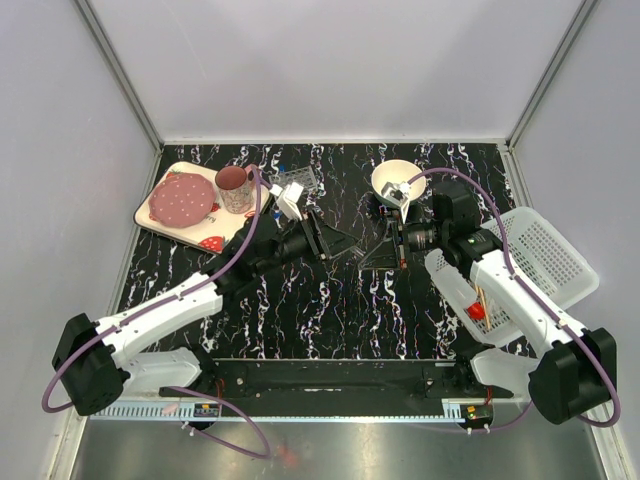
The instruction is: Organize the chemistry lab equipment
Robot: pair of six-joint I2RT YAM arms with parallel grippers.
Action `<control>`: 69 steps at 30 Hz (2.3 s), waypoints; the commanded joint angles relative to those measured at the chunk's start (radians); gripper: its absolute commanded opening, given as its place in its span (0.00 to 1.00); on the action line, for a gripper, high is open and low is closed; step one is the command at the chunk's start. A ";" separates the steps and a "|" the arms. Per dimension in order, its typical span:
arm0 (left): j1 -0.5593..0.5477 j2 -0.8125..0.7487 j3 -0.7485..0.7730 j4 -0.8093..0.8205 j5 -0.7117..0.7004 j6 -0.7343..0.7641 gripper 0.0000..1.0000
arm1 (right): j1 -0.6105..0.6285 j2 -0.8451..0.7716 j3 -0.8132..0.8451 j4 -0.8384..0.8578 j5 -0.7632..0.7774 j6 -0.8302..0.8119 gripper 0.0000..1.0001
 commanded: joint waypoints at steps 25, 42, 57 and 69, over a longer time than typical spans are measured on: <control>0.205 -0.093 0.125 -0.324 0.080 0.166 0.06 | -0.085 -0.060 0.140 -0.296 0.165 -0.315 1.00; 0.436 0.546 0.765 -0.560 -0.246 0.696 0.06 | -0.190 -0.117 0.031 -0.373 0.280 -0.513 1.00; 0.474 0.976 1.124 -0.587 -0.306 0.799 0.07 | -0.216 -0.040 0.050 -0.374 0.254 -0.496 1.00; 0.493 1.119 1.230 -0.588 -0.330 0.823 0.07 | -0.242 -0.003 0.056 -0.373 0.231 -0.481 1.00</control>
